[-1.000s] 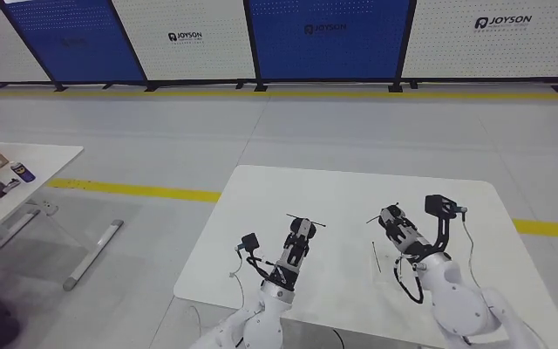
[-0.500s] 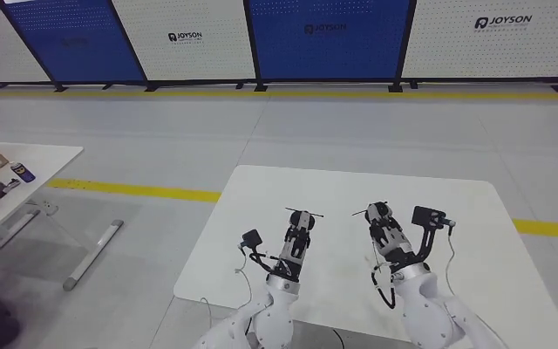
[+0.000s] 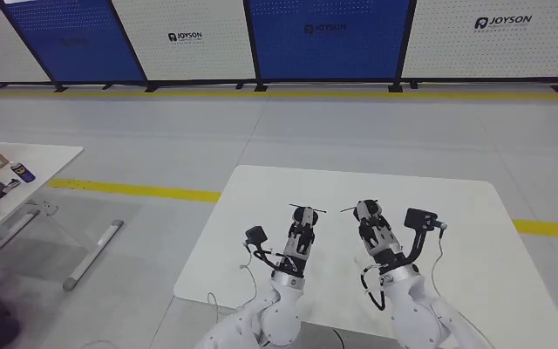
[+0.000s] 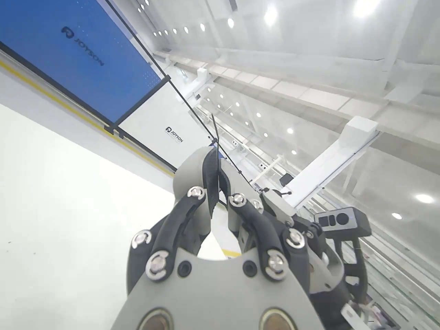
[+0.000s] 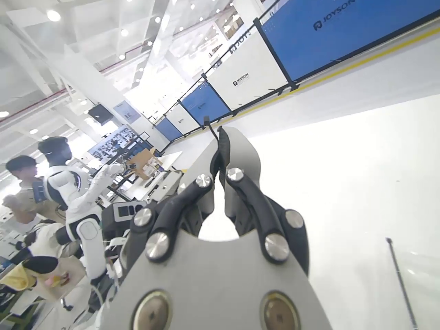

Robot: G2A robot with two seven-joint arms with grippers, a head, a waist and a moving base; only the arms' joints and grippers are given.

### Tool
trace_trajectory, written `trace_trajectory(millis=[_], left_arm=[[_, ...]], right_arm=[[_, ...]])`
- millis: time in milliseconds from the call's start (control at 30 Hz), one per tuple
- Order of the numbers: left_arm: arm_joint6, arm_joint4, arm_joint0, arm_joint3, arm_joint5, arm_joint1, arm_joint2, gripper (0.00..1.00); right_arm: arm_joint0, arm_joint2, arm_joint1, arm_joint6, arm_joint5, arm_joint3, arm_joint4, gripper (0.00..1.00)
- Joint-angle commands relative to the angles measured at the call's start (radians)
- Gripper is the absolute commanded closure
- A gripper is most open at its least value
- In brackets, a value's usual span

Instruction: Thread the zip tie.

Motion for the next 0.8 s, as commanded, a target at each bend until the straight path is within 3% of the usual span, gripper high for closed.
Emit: trace_trajectory(millis=[0,300,500,767], left_arm=[[0.008,0.004,-0.004,0.007,0.004,-0.003,0.003,1.00],[0.008,0.004,-0.004,0.007,0.004,-0.003,0.003,1.00],[0.008,0.004,-0.004,0.007,0.004,-0.003,0.003,1.00],[0.008,0.004,-0.004,0.007,0.004,-0.003,0.003,1.00]], right_arm=[[0.007,-0.011,-0.004,-0.019,0.001,0.008,-0.018,1.00],[0.004,-0.010,-0.004,-0.018,-0.001,0.010,-0.019,1.00],[0.005,-0.026,-0.021,-0.015,-0.013,0.026,-0.020,1.00],[0.019,-0.045,-0.034,-0.013,0.016,0.049,-0.076,1.00]])
